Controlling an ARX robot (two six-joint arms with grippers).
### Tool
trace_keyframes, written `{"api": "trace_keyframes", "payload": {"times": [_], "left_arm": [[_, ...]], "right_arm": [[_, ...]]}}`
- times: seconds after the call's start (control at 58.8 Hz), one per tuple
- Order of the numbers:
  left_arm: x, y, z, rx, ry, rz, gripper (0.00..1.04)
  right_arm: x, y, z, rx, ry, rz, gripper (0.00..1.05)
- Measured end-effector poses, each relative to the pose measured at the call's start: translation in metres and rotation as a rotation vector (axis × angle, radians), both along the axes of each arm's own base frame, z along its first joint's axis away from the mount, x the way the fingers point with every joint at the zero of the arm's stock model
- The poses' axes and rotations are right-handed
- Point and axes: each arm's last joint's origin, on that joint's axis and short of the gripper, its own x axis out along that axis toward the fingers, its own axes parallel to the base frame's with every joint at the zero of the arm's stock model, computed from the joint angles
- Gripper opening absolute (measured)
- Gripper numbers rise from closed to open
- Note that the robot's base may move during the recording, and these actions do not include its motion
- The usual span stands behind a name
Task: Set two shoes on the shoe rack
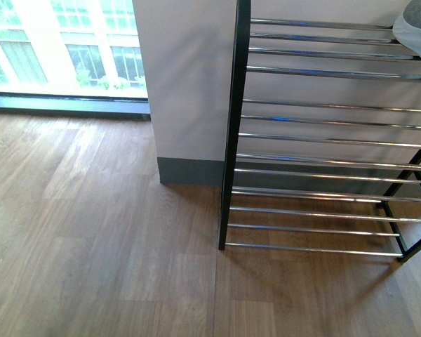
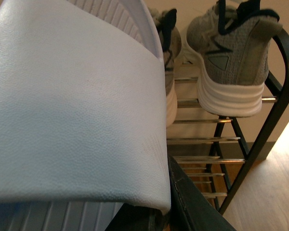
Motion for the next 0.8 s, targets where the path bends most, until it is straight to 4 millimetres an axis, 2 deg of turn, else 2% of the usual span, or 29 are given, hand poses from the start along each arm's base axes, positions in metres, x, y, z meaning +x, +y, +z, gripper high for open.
{"api": "trace_keyframes", "payload": {"times": [0.136, 0.272, 0.425, 0.595, 0.799], "left_arm": [[0.000, 0.000, 0.000, 0.000, 0.000, 0.000, 0.02], [0.000, 0.000, 0.000, 0.000, 0.000, 0.000, 0.02], [0.000, 0.000, 0.000, 0.000, 0.000, 0.000, 0.02], [0.000, 0.000, 0.000, 0.000, 0.000, 0.000, 0.02], [0.000, 0.000, 0.000, 0.000, 0.000, 0.000, 0.02]], "right_arm": [[0.015, 0.016, 0.028, -0.004, -0.010, 0.020, 0.01], [0.039, 0.037, 0.060, -0.023, -0.039, 0.072, 0.01], [0.077, 0.066, 0.096, -0.069, -0.053, 0.135, 0.01], [0.118, 0.089, 0.110, -0.117, 0.003, 0.173, 0.01], [0.169, 0.102, 0.100, -0.180, 0.116, 0.177, 0.01]]}}
